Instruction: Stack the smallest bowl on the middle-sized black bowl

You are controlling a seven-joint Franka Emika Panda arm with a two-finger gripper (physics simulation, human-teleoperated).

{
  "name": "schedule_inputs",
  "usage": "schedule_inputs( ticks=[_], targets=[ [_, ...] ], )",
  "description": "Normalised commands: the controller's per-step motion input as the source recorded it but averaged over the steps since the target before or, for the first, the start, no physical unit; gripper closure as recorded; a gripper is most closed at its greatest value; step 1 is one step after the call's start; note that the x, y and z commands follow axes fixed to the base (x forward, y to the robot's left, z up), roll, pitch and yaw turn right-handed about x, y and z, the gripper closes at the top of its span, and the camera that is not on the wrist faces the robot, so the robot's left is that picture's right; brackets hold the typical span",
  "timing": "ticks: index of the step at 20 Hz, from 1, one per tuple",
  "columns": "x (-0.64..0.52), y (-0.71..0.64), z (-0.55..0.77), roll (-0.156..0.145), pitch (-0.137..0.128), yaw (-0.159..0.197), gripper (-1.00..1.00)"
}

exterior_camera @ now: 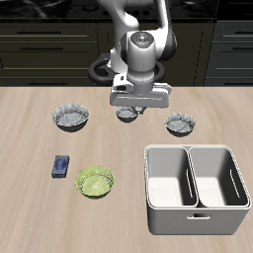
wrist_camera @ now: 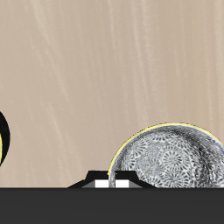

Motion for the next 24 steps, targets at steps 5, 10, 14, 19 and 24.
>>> schedule_inputs(
  ticks=[5,10,14,19,24],
  targets=[
    [-0.01,-0.07,0.11,-0.004,-0.032,-0.003,1.00],
    [-0.17,0.10,0.30,0.036,-0.053,0.007,1.00],
    [-0.12,0.22,0.39,0.038,-0.047,0.020,1.00],
    [-0.04,0.27,0.27,0.029,-0.022,0.007,1.00],
    [0.04,0.18,0.18,0.024,-0.014,-0.013,1.00]
  ],
)
